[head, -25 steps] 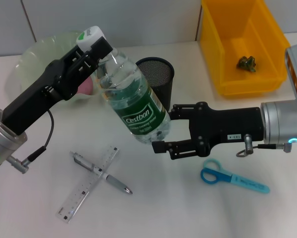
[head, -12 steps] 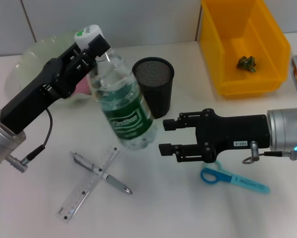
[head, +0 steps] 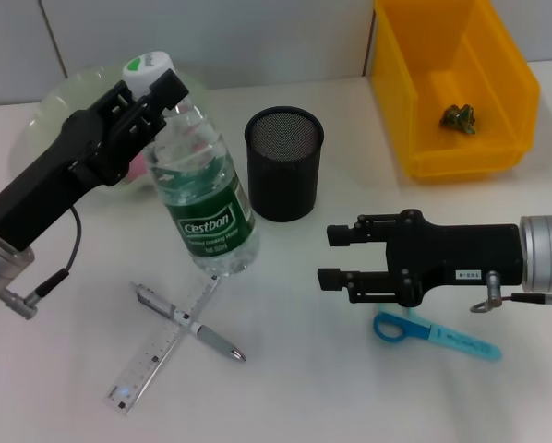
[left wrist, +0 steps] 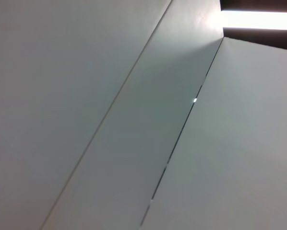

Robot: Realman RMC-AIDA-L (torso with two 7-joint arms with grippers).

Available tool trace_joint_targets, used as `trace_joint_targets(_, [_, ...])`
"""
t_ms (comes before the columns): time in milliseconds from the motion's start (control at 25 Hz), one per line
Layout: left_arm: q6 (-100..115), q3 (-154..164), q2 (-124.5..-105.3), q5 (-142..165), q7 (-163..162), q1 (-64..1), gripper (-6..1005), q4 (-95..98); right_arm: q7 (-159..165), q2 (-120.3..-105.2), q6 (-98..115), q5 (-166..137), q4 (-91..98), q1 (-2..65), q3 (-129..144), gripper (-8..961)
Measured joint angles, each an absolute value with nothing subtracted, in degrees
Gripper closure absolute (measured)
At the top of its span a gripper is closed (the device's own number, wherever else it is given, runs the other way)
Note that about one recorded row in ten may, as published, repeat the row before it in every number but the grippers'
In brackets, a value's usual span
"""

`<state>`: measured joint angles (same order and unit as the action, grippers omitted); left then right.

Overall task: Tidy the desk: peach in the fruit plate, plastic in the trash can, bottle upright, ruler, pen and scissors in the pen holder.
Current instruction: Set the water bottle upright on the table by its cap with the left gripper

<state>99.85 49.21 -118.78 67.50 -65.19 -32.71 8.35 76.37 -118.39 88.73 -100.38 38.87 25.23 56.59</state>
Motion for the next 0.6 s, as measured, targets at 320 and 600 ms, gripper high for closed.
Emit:
trace_joint_targets(320, [96.32,48.24,-118.67,67.46,-60.58,-30.66,531,10.74,76.46,-118.06,87.88,-100.38,38.96,24.17,53.69,323])
trace_joint_targets(600, [94.59,47.57,-118.57,67.46,-55.63,-29.12,529,12.45,77.14,-117.72,87.87,-100.37,38.99,23.61,49.93,323])
